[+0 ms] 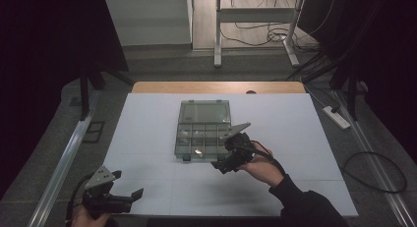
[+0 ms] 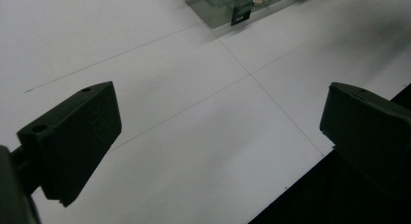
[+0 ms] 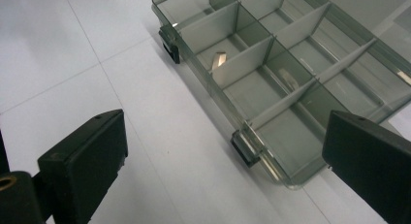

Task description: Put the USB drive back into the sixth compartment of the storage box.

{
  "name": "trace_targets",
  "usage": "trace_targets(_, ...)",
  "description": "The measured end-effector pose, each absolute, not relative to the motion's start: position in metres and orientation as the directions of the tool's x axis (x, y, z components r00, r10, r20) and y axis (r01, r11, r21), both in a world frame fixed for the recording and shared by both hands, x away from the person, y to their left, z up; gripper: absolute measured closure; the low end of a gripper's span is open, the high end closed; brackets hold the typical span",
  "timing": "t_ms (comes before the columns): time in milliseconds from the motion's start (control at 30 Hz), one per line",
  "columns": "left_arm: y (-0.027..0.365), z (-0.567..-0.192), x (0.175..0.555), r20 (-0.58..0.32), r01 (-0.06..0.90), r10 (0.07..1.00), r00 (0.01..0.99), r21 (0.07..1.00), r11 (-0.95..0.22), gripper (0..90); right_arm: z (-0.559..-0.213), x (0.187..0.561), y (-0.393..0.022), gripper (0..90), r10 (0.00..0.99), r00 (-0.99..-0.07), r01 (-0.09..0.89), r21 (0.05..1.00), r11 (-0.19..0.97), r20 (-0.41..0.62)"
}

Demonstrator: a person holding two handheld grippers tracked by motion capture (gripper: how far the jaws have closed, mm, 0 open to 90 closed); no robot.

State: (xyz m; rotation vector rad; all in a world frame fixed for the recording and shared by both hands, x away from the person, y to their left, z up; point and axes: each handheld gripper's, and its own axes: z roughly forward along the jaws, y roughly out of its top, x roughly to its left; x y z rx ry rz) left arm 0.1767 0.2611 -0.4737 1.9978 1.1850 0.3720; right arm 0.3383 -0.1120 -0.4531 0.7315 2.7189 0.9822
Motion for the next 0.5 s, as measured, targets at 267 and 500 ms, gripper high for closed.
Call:
trace_targets(267,0.261,-0.474,0.177,-0.126,0.616,0.842,0.525,0.738,-0.274,1.1,-0.454,0.334,-0.121,2.9,0.508,-0.862,0.398,0.631,0.666,0.008)
trace_targets(500,0.261,-0.474,0.176,-0.126,0.616,0.842,0.525,0.738,-0.274,1.1,-0.455,0.331,-0.128,2.7,0.515,-0.857,0.406,0.630,0.662,0.011)
